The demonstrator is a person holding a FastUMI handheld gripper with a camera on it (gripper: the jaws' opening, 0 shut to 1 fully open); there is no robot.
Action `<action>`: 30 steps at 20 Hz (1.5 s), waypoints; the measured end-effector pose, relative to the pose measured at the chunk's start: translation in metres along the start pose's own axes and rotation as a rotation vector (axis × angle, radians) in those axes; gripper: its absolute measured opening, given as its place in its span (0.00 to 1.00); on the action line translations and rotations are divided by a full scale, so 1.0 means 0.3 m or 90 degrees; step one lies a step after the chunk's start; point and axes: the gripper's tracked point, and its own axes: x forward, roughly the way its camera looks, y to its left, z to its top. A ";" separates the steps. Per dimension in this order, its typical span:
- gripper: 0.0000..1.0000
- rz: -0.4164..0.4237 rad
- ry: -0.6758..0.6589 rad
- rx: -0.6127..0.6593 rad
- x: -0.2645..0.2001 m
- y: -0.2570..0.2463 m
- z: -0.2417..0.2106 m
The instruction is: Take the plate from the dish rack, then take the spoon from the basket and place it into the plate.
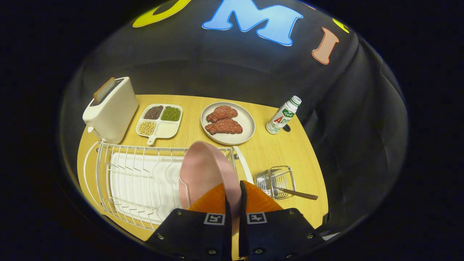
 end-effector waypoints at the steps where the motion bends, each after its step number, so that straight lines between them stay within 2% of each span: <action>1: 0.07 -0.005 0.000 -0.005 -0.009 -0.001 0.008; 12: 0.07 -0.014 0.049 -0.006 -0.051 -0.042 0.024; 17: 0.07 -0.039 0.049 -0.102 -0.078 -0.030 0.064; 20: 0.07 -0.066 -0.020 -0.139 -0.142 -0.068 0.199; 24: 0.07 -0.018 -0.047 -0.116 -0.217 -0.096 0.245; 30: 0.07 0.048 -0.044 -0.024 -0.308 -0.227 0.160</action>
